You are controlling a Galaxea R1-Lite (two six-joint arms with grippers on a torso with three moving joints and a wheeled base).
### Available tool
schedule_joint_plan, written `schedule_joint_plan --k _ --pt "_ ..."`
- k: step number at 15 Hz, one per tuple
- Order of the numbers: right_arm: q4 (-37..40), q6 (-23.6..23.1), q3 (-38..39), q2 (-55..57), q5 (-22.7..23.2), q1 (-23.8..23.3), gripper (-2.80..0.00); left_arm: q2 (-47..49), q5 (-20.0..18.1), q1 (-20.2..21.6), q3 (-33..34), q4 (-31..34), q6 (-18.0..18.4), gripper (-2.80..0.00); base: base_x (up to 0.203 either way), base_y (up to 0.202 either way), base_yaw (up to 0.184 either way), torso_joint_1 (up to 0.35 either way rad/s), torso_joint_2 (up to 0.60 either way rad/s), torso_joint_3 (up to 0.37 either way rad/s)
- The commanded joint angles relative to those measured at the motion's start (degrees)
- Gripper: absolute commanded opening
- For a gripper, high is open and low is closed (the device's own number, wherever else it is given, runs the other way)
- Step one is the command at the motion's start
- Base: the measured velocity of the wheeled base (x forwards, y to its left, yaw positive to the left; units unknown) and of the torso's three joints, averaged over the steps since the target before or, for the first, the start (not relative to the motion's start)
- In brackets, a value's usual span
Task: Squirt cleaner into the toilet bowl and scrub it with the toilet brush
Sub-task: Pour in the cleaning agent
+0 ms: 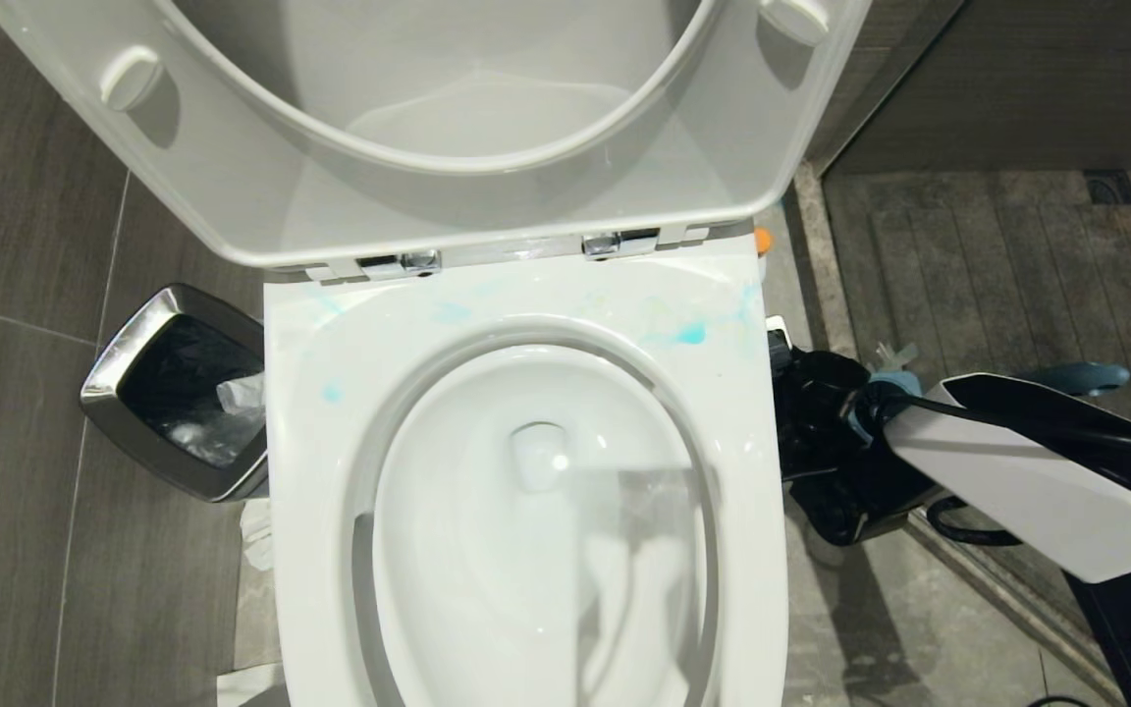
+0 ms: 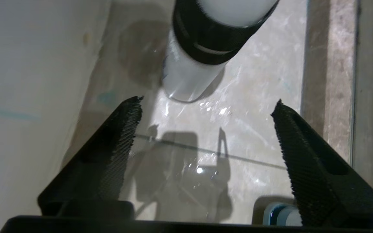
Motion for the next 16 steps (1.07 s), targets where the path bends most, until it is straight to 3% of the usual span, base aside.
schedule_joint_plan --k 1,16 --pt "-0.5 -0.2 -3.2 2.2 -0.1 -0.3 0.00 0.1 0.0 0.0 0.0 0.0 0.0 -2.80 0.000 0.000 0.000 0.000 0.00 0.000" --pt "4.0 -1.8 -28.3 11.4 3.4 -2.7 0.00 0.1 0.0 0.0 0.0 0.0 0.0 -2.80 0.000 0.000 0.000 0.000 0.00 0.000"
